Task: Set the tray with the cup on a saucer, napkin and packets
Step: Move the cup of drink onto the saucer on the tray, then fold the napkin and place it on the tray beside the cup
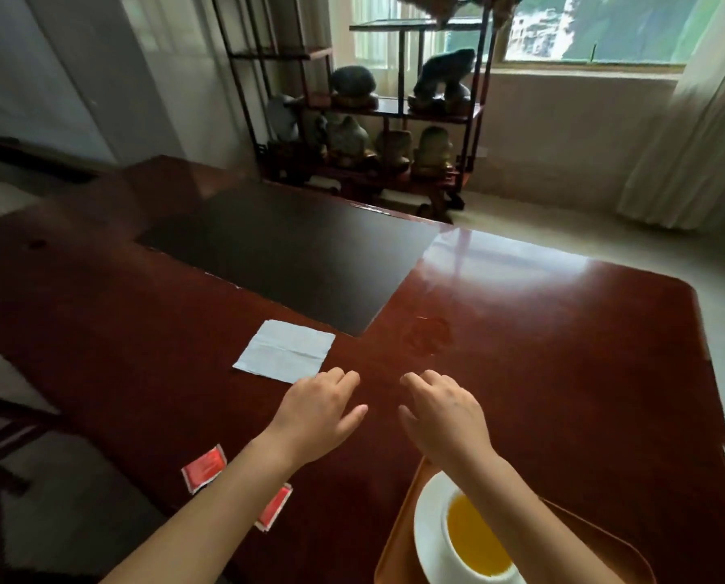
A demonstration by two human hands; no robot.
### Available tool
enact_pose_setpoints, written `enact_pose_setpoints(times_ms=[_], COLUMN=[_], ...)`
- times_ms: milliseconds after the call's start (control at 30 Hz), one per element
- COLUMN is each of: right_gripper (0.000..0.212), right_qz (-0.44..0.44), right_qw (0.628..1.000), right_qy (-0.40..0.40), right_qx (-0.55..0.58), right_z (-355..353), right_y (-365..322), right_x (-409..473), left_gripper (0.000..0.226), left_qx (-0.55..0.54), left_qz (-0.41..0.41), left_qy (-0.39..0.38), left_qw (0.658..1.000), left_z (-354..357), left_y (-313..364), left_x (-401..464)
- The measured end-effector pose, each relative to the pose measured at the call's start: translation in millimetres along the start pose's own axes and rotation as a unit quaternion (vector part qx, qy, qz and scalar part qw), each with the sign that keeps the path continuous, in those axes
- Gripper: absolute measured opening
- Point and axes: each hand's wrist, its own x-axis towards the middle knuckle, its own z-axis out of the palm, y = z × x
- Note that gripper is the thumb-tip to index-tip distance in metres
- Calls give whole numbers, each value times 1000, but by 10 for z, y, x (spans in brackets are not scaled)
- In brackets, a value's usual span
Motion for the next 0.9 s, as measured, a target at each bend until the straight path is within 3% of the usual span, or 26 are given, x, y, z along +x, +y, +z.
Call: enact_pose_setpoints(times_ms=[300,633,900], right_gripper=[33,35,39], right_qz=[1,122,171], right_qw=[999,990,981], right_qy=[-43,-68,-87], right_qx=[0,-14,-20], right_z=[472,1375,1786], right_y=[-643,-1346,-1429], right_x=[777,1449,1669], left_gripper=[46,50,49], left_qx=[-16,-60,-93], left_qz=[-68,-10,-20], left_qy=[3,-92,-120], left_qw=[998,994,988], left_z=[49,491,719], left_y=[-1165,-2610,-3101], left_x=[63,319,561])
